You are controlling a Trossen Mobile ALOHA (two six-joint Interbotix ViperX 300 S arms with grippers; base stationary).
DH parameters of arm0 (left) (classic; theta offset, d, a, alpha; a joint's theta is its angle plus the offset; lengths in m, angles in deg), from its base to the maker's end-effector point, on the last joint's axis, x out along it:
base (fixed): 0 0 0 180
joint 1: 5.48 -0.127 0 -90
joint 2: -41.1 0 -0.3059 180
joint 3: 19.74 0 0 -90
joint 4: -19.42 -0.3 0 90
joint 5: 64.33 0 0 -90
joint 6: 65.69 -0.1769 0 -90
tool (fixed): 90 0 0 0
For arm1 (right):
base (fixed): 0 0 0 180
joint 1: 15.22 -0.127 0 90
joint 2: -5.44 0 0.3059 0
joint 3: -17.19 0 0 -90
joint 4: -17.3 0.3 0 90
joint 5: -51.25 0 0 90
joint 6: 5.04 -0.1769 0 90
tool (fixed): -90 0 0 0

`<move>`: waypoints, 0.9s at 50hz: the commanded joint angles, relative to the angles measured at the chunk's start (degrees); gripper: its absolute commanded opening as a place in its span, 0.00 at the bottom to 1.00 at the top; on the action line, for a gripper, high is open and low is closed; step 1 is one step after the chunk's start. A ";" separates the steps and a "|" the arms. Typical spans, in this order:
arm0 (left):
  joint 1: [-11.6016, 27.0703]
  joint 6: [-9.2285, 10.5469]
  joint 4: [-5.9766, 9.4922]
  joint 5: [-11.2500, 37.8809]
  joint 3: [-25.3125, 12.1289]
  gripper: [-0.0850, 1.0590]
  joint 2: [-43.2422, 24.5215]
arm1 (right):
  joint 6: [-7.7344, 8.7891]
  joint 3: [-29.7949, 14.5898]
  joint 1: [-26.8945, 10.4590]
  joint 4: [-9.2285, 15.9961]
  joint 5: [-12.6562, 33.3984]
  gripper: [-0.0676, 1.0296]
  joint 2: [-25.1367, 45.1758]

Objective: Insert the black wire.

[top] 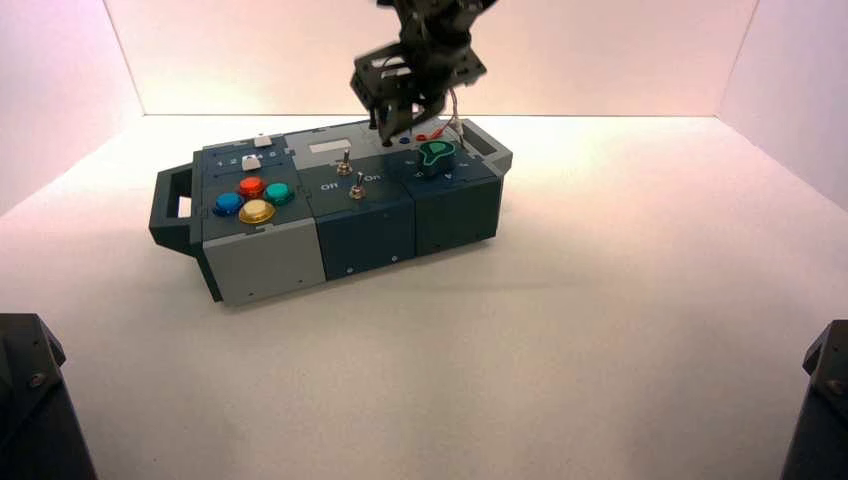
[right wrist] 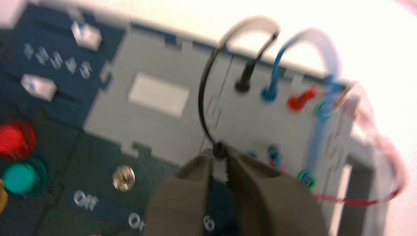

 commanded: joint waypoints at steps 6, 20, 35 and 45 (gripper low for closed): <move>-0.18 0.00 0.09 -0.53 -0.62 0.05 0.35 | 0.00 -1.14 -0.18 0.18 3.16 0.49 -5.45; -0.18 0.09 0.18 -0.70 -0.53 0.05 0.09 | 0.00 -3.78 -0.18 0.09 16.00 0.46 -10.37; -0.18 0.09 0.18 -1.32 -0.53 0.05 -0.26 | 0.79 -6.06 -0.09 -1.93 27.25 0.46 -14.06; -0.44 0.00 0.18 -2.02 -0.18 0.05 -0.79 | 0.79 -5.19 0.53 -3.96 27.25 0.46 -15.82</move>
